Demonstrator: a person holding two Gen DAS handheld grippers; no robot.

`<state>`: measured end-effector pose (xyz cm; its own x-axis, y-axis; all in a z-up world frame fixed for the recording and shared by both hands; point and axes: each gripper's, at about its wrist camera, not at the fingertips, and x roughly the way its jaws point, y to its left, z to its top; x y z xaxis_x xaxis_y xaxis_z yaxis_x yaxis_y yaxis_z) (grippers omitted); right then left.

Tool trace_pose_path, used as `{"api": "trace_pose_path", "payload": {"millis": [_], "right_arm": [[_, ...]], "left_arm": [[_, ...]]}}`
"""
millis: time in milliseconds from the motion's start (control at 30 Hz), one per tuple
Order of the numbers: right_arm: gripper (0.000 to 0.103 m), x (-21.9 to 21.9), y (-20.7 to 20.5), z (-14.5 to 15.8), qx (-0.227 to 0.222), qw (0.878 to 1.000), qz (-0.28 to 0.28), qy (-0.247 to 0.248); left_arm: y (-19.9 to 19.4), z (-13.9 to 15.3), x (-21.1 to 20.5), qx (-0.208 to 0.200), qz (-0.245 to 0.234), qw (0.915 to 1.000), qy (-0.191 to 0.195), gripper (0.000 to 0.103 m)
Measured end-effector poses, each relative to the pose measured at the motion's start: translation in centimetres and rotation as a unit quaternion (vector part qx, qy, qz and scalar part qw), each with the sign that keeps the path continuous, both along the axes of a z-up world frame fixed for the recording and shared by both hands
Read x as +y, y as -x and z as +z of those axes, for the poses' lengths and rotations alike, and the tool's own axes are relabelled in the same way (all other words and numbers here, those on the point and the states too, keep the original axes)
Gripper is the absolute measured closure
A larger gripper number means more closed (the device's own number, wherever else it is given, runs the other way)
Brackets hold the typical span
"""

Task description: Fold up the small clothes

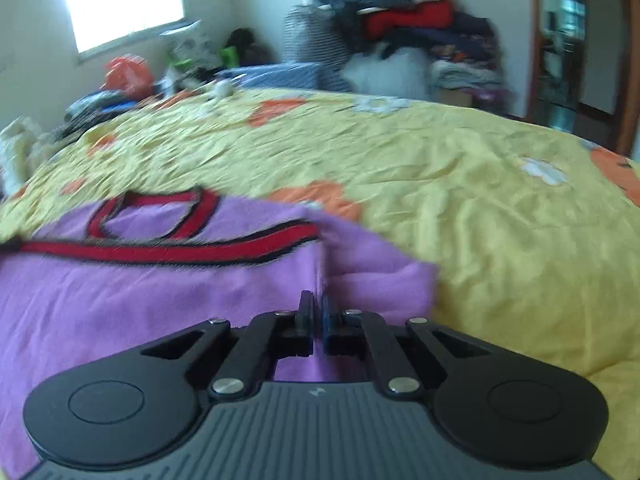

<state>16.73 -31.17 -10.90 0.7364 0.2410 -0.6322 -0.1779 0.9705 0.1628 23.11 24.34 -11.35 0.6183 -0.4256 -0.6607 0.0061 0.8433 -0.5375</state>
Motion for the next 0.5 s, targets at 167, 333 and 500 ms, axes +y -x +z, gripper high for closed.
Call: {"api": "trace_pose_path", "payload": {"millis": [167, 333, 500], "right_arm": [[0.066, 0.5, 1.5, 1.4, -0.013, 0.999, -0.006, 0.038], [0.048, 5.5, 7.0, 2.8, -0.063, 0.995, 0.061, 0.045], [0.037, 8.0, 9.2, -0.5, -0.042, 0.993, 0.078, 0.078]], "left_arm": [[2.7, 3.0, 0.9, -0.031, 0.038, 0.9984, -0.027, 0.086], [11.1, 5.4, -6.1, -0.084, -0.016, 0.9962, -0.015, 0.036], [16.0, 0.5, -11.4, -0.067, -0.034, 0.9915, -0.106, 0.052]]}}
